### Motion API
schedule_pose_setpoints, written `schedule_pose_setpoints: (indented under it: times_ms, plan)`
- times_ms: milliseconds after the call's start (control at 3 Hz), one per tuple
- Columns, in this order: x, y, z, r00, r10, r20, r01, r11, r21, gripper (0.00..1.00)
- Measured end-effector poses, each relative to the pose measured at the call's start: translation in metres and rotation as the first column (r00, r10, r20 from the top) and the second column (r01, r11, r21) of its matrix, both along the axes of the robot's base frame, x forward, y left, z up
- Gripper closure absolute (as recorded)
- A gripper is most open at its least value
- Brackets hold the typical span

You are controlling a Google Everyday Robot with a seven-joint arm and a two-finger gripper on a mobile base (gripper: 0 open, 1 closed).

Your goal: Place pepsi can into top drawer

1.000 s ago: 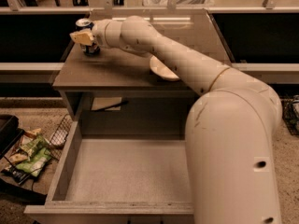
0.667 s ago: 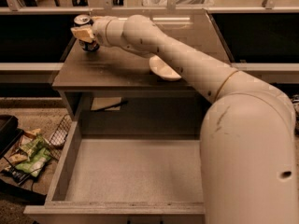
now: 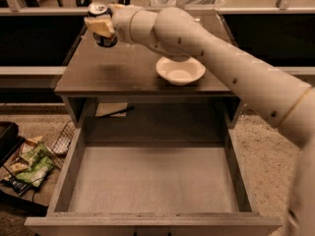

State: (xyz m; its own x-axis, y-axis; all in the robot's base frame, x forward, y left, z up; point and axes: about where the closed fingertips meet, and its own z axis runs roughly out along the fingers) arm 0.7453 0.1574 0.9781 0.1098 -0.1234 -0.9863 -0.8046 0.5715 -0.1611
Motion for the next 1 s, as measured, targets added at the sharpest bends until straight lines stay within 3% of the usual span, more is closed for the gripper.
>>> schedule_pose_setpoints:
  times_ms: [333,667,1000]
  plan:
    - [-0.070,-0.044,0.014,0.9994,-0.030,-0.015,0.029,0.999,-0.045,1.00]
    - [-0.136,-0.075,-0.016,0.9989,0.005,-0.047,-0.012,0.989,-0.150,1.00]
    - [-0.185,-0.103,-0.057,0.9941,0.080,-0.073,-0.093,0.977,-0.191,1.00]
